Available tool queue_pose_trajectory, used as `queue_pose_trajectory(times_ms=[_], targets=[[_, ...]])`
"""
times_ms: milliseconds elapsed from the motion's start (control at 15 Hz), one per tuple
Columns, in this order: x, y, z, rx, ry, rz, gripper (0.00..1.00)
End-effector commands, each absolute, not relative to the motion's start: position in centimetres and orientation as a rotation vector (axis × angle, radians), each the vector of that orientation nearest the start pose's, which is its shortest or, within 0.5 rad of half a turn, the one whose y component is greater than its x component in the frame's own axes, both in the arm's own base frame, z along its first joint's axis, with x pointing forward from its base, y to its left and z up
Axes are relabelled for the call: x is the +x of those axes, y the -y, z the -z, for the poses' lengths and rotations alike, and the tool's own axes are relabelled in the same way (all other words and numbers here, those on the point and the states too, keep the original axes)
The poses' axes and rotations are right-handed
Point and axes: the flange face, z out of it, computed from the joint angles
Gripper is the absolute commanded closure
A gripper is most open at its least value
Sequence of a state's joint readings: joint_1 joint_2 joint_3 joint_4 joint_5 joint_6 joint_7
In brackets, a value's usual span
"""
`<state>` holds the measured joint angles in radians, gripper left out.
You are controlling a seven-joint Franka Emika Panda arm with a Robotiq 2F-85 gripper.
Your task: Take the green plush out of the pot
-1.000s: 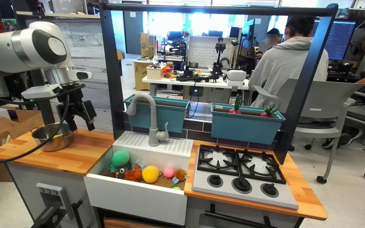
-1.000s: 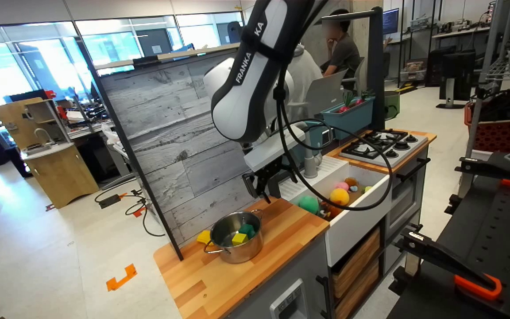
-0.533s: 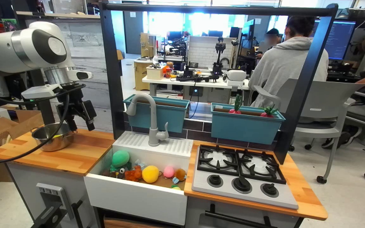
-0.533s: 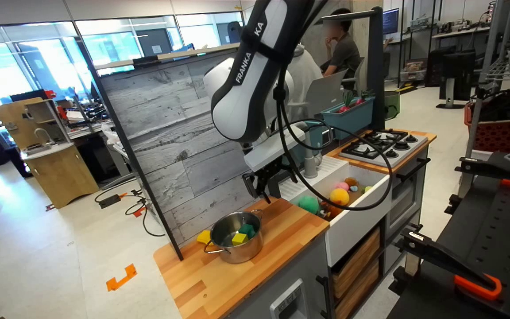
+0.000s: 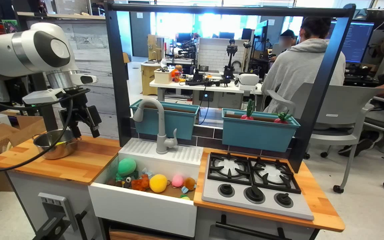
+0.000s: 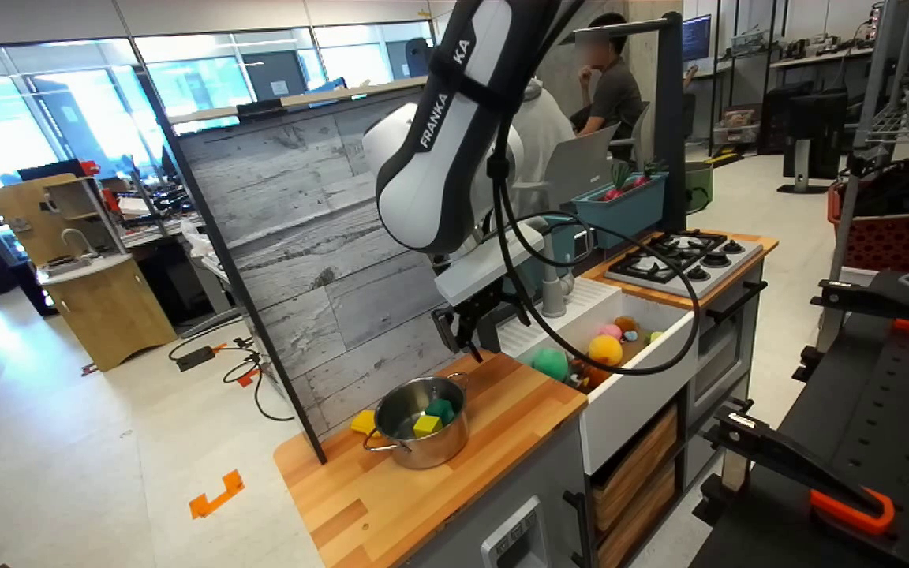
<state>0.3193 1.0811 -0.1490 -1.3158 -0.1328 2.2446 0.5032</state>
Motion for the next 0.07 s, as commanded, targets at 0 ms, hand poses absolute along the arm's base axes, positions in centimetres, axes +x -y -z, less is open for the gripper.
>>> queue_pose_trajectory(times_ms=[0], targets=[[69.92,-13.85,-6.87,-3.396,-0.295,-0.102,0.0]])
